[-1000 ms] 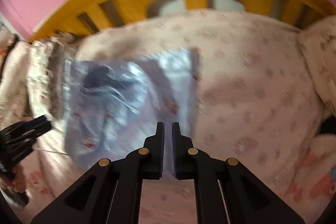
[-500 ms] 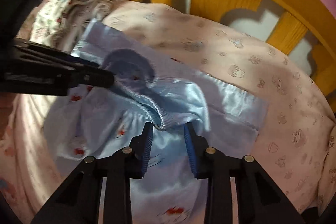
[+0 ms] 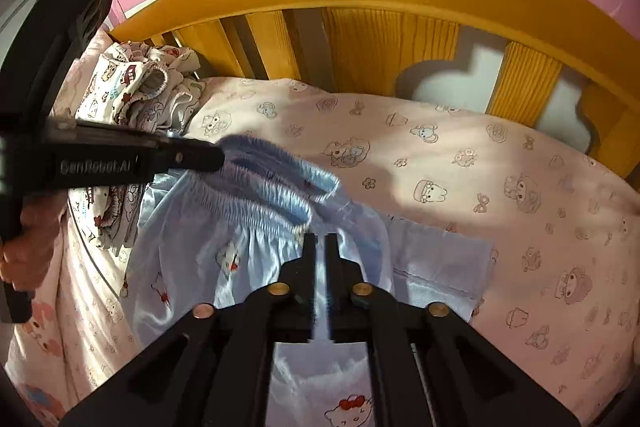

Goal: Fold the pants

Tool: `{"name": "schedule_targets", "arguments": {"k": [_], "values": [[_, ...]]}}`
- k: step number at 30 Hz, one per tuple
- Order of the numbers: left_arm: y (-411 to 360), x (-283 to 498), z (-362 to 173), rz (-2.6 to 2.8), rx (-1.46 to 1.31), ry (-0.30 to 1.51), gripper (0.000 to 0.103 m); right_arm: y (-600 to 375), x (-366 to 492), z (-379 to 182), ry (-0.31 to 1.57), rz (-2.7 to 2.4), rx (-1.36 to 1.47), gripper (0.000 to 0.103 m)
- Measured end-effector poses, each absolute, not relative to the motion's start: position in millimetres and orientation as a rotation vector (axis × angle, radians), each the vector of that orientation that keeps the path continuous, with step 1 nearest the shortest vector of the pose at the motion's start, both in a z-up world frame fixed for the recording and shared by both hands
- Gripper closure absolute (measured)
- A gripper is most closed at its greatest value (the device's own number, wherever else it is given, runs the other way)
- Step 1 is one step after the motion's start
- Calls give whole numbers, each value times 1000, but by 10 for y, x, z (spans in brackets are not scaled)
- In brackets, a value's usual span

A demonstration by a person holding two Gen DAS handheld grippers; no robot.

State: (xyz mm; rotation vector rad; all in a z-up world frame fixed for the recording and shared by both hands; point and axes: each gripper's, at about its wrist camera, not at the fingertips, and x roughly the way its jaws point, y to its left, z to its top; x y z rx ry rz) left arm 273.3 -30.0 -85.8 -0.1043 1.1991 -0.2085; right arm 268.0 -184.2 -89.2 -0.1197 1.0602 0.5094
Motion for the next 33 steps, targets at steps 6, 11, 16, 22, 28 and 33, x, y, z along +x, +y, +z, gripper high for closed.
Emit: {"name": "schedule_targets", "arguments": {"k": [6, 11, 16, 22, 28, 33], "values": [[-327, 2775, -924, -227, -111, 1201, 91, -1623, 2854, -1025, 1043, 537, -156, 70], [-208, 2708, -935, -210, -107, 1192, 79, -1534, 2958, -1162, 1056, 491, -188, 92], [-15, 2276, -908, -211, -86, 1187, 67, -1696, 3046, -1070, 1018, 440, -98, 94], [-14, 1782, -1084, -268, -16, 1257, 67, -1657, 3154, -1108, 1028, 419, -50, 94], [-27, 1766, -1351, -232, 9, 1303, 83, -1746, 3062, -988, 986, 308, -84, 77], [91, 1751, -1216, -161, -23, 1222, 102, -2062, 2803, -678, 945, 254, -79, 50]]}}
